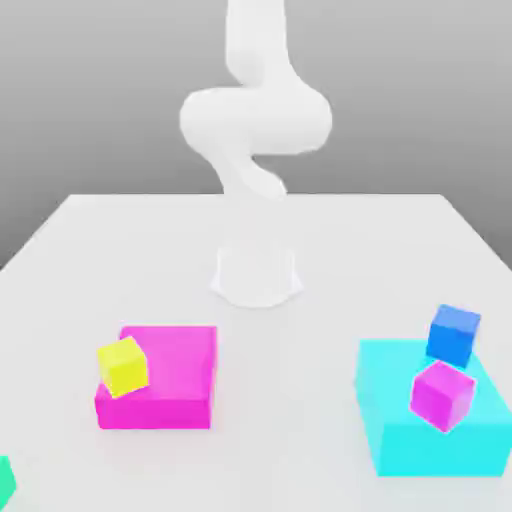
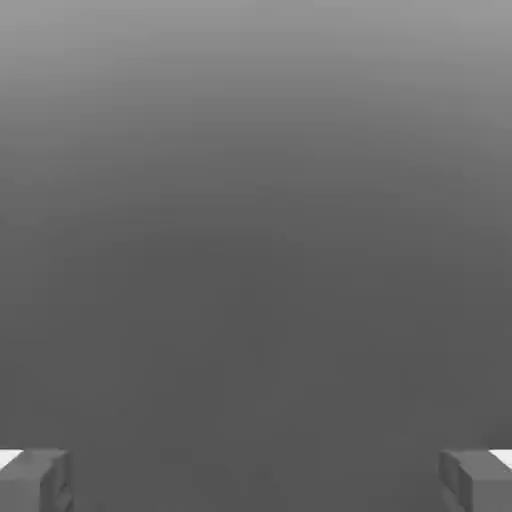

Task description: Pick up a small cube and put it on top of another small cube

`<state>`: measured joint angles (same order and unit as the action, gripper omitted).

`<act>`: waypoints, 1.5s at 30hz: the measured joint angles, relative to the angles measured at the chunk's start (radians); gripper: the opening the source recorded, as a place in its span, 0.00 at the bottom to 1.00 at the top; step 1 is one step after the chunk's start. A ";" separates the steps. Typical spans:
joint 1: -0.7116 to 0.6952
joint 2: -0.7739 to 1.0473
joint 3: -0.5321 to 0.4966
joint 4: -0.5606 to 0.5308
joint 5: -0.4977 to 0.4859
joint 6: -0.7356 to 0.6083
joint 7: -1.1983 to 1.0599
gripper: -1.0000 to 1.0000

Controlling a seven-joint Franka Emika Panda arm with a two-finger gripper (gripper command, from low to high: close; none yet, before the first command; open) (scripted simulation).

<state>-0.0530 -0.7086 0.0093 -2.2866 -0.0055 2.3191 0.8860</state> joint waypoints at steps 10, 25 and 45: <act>-0.183 0.369 0.011 0.054 -0.039 0.078 0.359 0.50; -0.355 0.912 -0.081 0.134 -0.011 0.192 0.830 0.50; -0.428 1.241 -0.112 0.188 0.112 0.309 0.967 0.00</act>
<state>-0.4812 0.5323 -0.1026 -2.0985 0.1069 2.6281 1.8531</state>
